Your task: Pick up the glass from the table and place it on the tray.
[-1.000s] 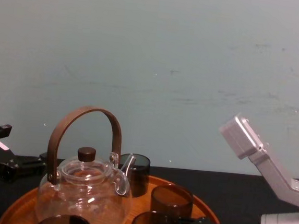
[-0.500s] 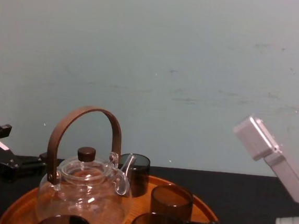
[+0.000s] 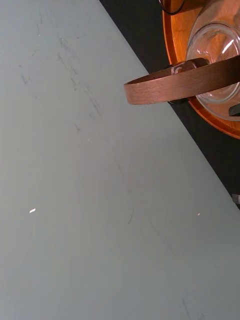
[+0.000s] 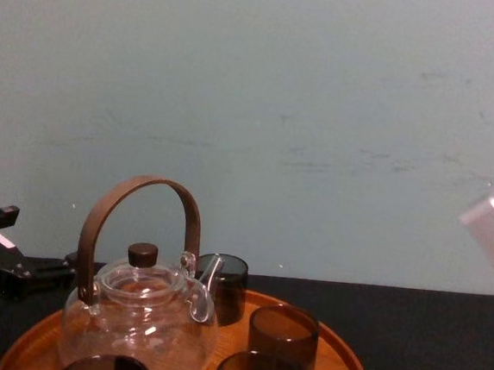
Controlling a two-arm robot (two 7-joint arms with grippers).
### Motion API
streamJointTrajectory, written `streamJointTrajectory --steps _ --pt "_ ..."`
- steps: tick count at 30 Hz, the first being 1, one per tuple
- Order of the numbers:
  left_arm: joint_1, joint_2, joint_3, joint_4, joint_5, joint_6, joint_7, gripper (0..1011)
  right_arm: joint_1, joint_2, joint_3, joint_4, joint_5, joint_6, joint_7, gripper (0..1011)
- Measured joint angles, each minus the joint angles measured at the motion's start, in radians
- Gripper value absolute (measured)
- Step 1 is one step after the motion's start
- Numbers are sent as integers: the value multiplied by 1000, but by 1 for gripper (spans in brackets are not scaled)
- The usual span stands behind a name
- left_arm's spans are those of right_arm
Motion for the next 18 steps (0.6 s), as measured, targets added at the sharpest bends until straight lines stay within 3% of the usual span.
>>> streamJointTrajectory --steps 10,18 --pt "0 0 0 0 0 0 0 1001 -50 78 56 -51 44 -30 -6 1002" --pt "0 0 0 0 0 0 0 1001 -89 87 133 -66 102 -73 -59 1003"
